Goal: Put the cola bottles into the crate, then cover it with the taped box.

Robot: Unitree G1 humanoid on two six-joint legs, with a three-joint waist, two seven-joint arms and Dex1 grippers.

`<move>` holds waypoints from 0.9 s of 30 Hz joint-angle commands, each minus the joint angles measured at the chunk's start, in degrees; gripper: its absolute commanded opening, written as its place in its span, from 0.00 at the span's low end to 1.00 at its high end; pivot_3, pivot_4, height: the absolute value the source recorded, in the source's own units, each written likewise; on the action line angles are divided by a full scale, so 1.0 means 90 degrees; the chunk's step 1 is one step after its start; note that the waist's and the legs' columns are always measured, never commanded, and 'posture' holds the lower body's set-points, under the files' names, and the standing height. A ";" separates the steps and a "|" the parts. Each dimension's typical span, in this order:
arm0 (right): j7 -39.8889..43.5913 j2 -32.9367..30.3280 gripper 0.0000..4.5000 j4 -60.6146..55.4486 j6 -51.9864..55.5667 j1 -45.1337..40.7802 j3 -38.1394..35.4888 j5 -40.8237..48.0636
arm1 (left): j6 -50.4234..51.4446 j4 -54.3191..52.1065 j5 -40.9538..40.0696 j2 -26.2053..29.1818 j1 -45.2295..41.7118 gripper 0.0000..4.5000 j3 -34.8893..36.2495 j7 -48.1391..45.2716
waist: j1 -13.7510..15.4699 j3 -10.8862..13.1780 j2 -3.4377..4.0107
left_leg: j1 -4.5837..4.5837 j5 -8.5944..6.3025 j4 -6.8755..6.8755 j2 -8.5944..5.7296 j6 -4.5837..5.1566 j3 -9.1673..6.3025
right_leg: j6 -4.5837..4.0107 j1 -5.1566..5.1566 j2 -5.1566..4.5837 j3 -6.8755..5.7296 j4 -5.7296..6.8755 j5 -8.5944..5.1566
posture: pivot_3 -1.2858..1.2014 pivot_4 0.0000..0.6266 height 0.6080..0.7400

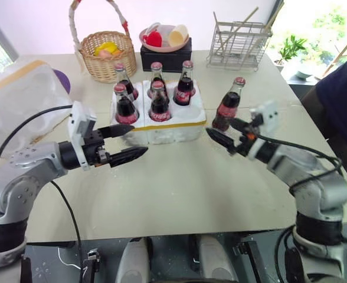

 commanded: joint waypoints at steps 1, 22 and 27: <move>-0.0411 -0.0175 0.99 -0.0040 -0.0307 0.0042 -0.0444 -0.0199 | -0.0208 0.0100 0.0110 -0.0017 -0.0276 1.00 -0.0120 -0.0216 | 0.0001 0.0000 0.0001 | 0.0000 0.0000 0.0002 -0.0001 0.0000 0.0001 | -0.0001 0.0002 -0.0001 0.0002 -0.0001 -0.0001 | 0.52 0.24 1.00; -0.0192 0.0164 0.99 0.5111 -0.3467 -0.2444 0.0990 -0.1677 | -0.0165 0.0043 0.0191 -0.0201 -0.0543 1.00 -0.0202 -0.0216 | -0.0015 0.0001 0.0001 | -0.0004 0.0001 0.0000 -0.0002 0.0002 -0.0001 | 0.0023 0.0001 0.0004 0.0007 -0.0001 0.0012 | 0.52 0.24 1.00; -0.0176 0.0258 0.99 0.6236 -0.4144 -0.2860 0.0952 -0.1850 | -0.0118 -0.0068 0.0122 -0.0169 -0.0448 1.00 -0.0117 -0.0115 | -0.0013 0.0001 0.0001 | -0.0004 0.0001 -0.0006 -0.0001 0.0002 -0.0001 | 0.0024 -0.0001 0.0005 0.0007 0.0000 0.0013 | 0.52 0.24 1.00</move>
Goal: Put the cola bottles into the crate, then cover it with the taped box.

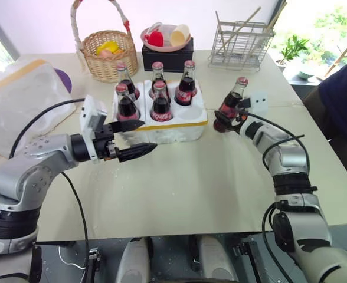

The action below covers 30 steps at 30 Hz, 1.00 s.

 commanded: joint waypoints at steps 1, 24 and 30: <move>-0.0003 0.0016 0.94 0.0526 -0.0626 -0.0383 -0.0140 -0.0121 | 0.0001 -0.0276 -0.0131 0.0067 0.0016 1.00 0.0266 0.0075 | 0.0003 0.0000 0.0000 | 0.0000 0.0000 0.0000 0.0000 0.0000 0.0000 | 0.0000 0.0000 0.0000 0.0000 0.0000 0.0000 | 0.52 0.24 1.00; 0.1514 0.0296 0.63 -0.2482 0.0580 -0.0875 0.0712 0.1069 | 0.0075 -0.0592 -0.0337 0.0121 0.0377 1.00 0.0703 0.0475 | 0.0026 0.0018 0.0029 | -0.0003 0.0000 -0.0006 0.0015 0.0000 -0.0001 | -0.0002 -0.0014 0.0020 0.0002 0.0005 0.0000 | 0.52 0.24 1.00; 0.1454 0.0329 0.63 -0.2029 0.0214 -0.0753 0.1142 0.0466 | 0.0073 -0.0659 -0.0384 0.0143 0.0455 1.00 0.0752 0.0542 | 0.0026 0.0019 0.0027 | -0.0014 0.0000 0.0004 0.0009 -0.0001 0.0002 | -0.0001 -0.0012 0.0012 0.0003 -0.0002 0.0001 | 0.52 0.24 1.00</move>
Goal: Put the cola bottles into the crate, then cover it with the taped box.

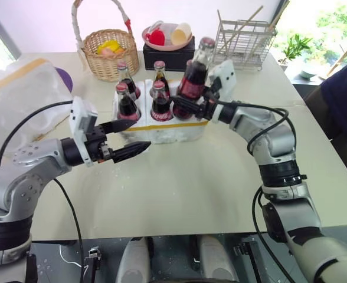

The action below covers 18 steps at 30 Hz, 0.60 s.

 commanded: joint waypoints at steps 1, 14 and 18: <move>-0.0069 0.0003 0.63 0.0039 -0.0573 -0.0113 0.0096 -0.0435 | -0.0054 -0.0245 -0.0122 0.0083 -0.0044 1.00 0.0240 0.0048 | -0.0014 -0.0002 -0.0003 | 0.0002 0.0000 -0.0002 0.0000 0.0000 0.0000 | 0.0000 0.0000 0.0000 0.0000 0.0002 0.0000 | 0.52 0.24 1.00; -0.0389 0.0001 0.63 0.0786 -0.0595 -0.0256 -0.0071 -0.0700 | -0.0069 -0.0168 -0.0118 0.0109 -0.0165 1.00 0.0160 0.0065 | -0.0024 -0.0001 -0.0002 | 0.0006 0.0001 -0.0009 0.0004 -0.0001 -0.0002 | -0.0002 -0.0004 0.0007 0.0000 0.0005 0.0000 | 0.52 0.24 1.00; -0.0231 -0.0049 0.87 0.0627 -0.0317 -0.0104 0.0010 -0.0695 | -0.0083 -0.0123 -0.0094 0.0115 -0.0204 1.00 0.0140 0.0032 | -0.0014 -0.0001 -0.0002 | 0.0005 0.0001 -0.0006 0.0003 -0.0001 -0.0002 | -0.0001 0.0000 0.0005 0.0000 0.0003 0.0000 | 0.52 0.24 1.00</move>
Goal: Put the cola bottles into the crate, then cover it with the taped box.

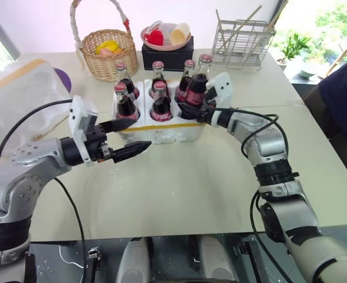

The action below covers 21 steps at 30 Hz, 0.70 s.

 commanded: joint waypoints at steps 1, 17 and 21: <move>0.0115 -0.0107 0.95 -0.0455 0.0165 0.0015 -0.0069 0.0021 | -0.0088 -0.0013 -0.0039 0.0065 -0.0151 1.00 0.0136 -0.0042 | 0.0000 0.0000 -0.0001 | 0.0000 0.0000 0.0001 0.0000 0.0000 0.0000 | 0.0000 0.0001 -0.0001 0.0000 0.0000 0.0000 | 0.52 0.24 1.00; 0.1859 -0.3104 0.99 -0.2963 0.2523 0.0929 -0.1860 0.1967 | 0.0268 0.0595 0.0238 0.2114 0.1812 1.00 0.3019 -0.1506 | -0.0052 0.0001 -0.0001 | 0.0006 -0.0002 -0.0011 0.0005 -0.0001 0.0007 | -0.0037 -0.0009 0.0000 -0.0002 -0.0005 -0.0023 | 0.52 0.24 1.00; 0.2367 -0.3723 0.99 -0.3386 0.2783 0.1024 -0.2178 0.2548 | -0.0310 0.2158 0.1627 0.3118 0.3391 1.00 0.4390 -0.3217 | -0.0077 0.0002 0.0005 | 0.0014 -0.0003 -0.0017 0.0014 -0.0001 0.0014 | -0.0069 -0.0018 0.0001 -0.0004 0.0000 -0.0040 | 0.52 0.24 1.00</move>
